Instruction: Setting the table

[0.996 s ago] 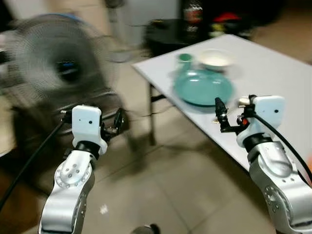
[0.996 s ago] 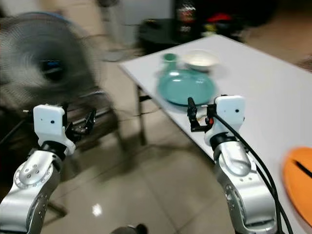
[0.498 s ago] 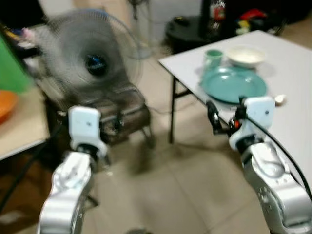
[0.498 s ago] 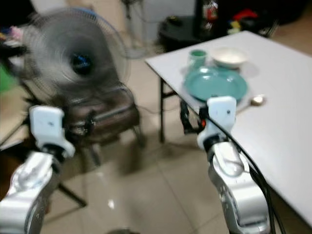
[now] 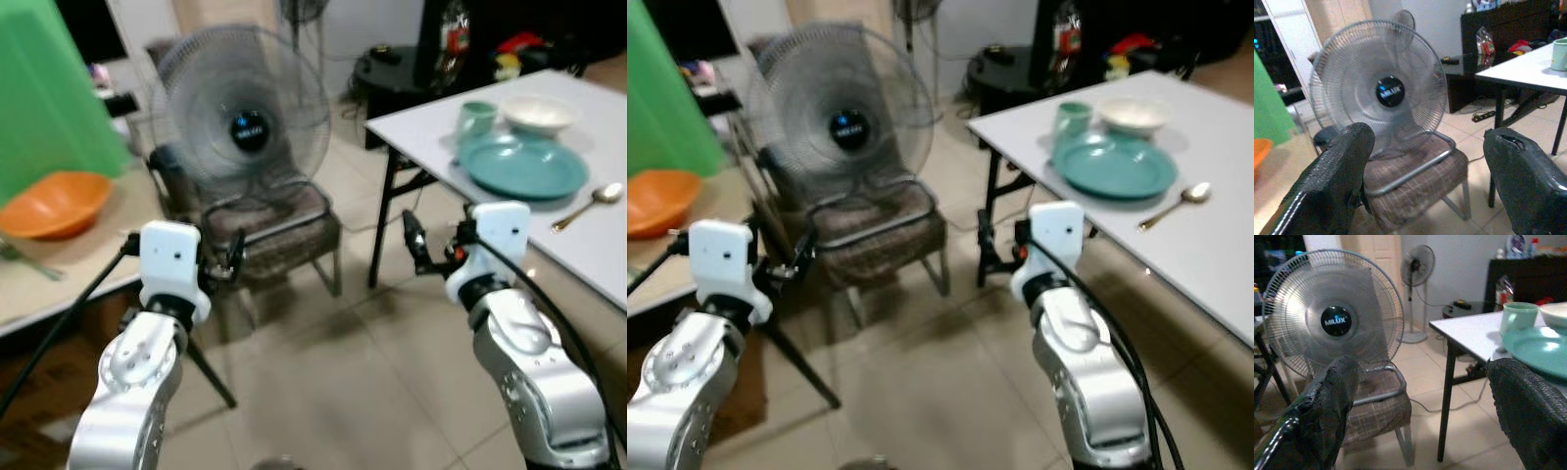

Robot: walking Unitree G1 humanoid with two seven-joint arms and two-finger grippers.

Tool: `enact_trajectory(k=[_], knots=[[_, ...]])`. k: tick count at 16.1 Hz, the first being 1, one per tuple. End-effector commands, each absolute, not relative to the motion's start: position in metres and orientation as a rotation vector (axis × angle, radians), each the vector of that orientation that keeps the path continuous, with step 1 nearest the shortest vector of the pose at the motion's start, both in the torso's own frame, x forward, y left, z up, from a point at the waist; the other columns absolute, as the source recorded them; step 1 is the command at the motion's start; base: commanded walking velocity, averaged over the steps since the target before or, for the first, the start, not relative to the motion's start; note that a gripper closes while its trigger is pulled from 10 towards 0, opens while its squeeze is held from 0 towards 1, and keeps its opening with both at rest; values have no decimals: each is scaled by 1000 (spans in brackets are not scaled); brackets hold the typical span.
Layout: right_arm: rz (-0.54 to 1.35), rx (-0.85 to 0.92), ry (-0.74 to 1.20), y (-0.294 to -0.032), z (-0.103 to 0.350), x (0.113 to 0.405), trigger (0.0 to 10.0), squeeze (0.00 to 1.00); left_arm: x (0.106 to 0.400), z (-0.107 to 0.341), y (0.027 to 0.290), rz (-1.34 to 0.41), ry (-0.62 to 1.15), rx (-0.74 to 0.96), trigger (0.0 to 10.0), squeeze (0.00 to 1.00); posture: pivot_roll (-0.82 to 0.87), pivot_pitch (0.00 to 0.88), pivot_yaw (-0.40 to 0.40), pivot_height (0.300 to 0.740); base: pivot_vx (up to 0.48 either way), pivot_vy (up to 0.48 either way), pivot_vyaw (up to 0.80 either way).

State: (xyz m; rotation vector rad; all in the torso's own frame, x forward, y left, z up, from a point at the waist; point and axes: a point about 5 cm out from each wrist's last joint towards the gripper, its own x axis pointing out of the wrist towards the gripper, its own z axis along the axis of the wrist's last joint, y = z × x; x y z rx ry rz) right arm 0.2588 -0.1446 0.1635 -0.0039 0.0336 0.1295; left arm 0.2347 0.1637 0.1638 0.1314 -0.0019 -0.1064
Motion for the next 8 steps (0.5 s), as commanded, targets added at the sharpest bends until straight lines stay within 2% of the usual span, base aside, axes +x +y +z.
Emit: enact_trajectory(k=[1, 8], knots=[[162, 18, 12, -138, 170, 261, 10000, 1000, 237, 168, 169, -87, -9, 149, 10000, 0, 95, 0, 73, 740, 0, 401, 0], [218, 8, 25, -132, 166, 265, 10000, 1000, 237, 170, 173, -76, -13, 162, 10000, 0, 120, 0, 68, 740, 0, 439, 0]])
